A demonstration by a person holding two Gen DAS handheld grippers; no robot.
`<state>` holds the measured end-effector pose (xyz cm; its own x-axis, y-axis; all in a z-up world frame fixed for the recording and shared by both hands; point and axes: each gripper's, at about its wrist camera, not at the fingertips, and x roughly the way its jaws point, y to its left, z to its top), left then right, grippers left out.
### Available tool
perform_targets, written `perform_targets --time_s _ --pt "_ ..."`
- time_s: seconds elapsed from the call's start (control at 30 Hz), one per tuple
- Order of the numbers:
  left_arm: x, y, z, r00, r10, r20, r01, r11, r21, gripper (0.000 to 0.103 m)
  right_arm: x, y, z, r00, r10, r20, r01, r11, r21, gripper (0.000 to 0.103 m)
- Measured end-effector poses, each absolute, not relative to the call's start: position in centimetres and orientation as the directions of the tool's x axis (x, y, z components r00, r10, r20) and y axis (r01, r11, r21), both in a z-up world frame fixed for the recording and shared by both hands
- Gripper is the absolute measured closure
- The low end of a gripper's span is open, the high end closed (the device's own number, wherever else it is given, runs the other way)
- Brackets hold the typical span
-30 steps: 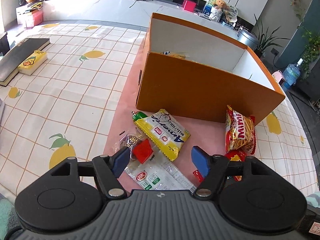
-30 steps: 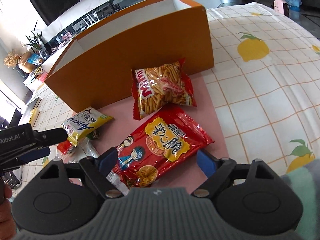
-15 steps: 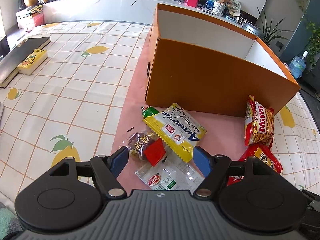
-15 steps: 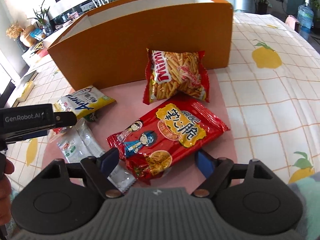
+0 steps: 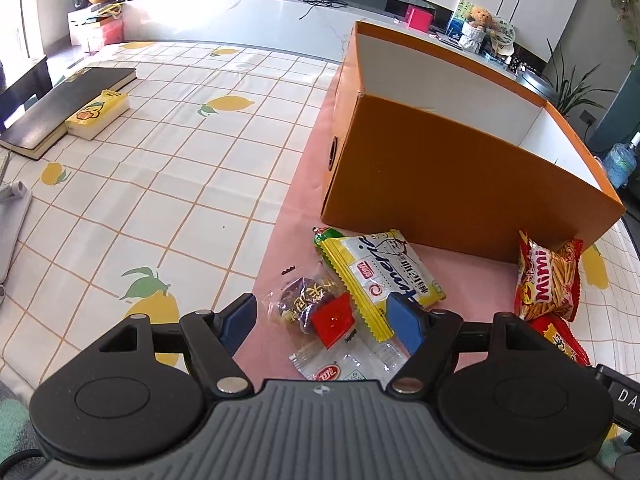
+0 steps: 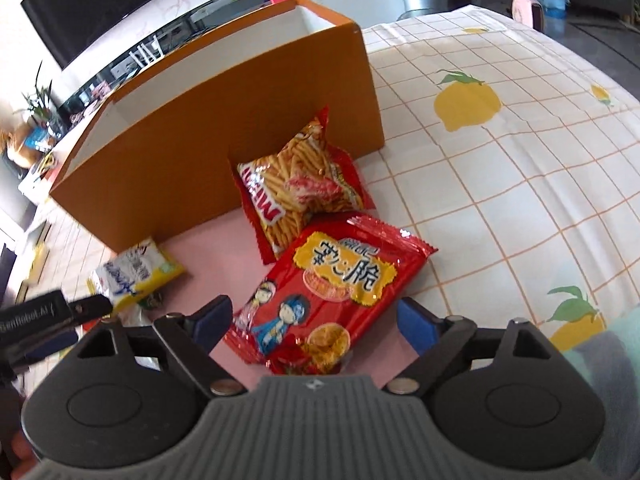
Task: Organize snacks
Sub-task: 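Grasp the clear red-topped packet with left tool while right tool grasps red crispy-snack bag, then lift both held snacks over the orange box and lower them inside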
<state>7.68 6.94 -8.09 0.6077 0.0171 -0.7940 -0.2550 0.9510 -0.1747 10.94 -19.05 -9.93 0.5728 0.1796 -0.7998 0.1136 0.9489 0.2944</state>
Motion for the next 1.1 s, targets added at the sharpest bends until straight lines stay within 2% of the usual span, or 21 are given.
perform_targets --time_s 0.3,0.5,0.53,0.57,0.8,1.1 --pt "8.2 6.9 -8.4 0.62 0.053 -0.783 -0.262 0.955 -0.142 0.017 11.6 -17.2 -10.5 0.579 0.086 -0.811 0.094 0.981 0.172 0.016" --pt "8.0 6.7 -8.3 0.623 0.073 -0.779 -0.228 0.969 -0.091 0.033 11.3 -16.4 -10.7 0.576 0.067 -0.815 0.054 0.991 0.12 0.02" --pt "8.0 6.5 -8.3 0.622 0.075 -0.779 -0.218 0.973 -0.08 0.04 11.3 -16.5 -10.8 0.568 0.081 -0.819 0.047 0.99 0.131 0.026" --pt "8.0 6.4 -8.3 0.619 0.086 -0.781 -0.211 0.976 -0.059 0.047 11.2 -16.4 -10.9 0.567 0.09 -0.819 0.041 0.99 0.136 0.027" --pt "8.1 6.7 -8.4 0.631 0.082 -0.772 -0.196 0.979 -0.056 0.052 10.8 -16.2 -10.8 0.571 0.092 -0.816 0.016 0.992 0.123 0.033" --pt "7.0 7.0 -7.7 0.659 0.053 -0.75 -0.191 0.977 -0.099 0.068 10.1 -16.8 -10.5 0.557 0.138 -0.819 0.009 0.985 0.172 0.036"
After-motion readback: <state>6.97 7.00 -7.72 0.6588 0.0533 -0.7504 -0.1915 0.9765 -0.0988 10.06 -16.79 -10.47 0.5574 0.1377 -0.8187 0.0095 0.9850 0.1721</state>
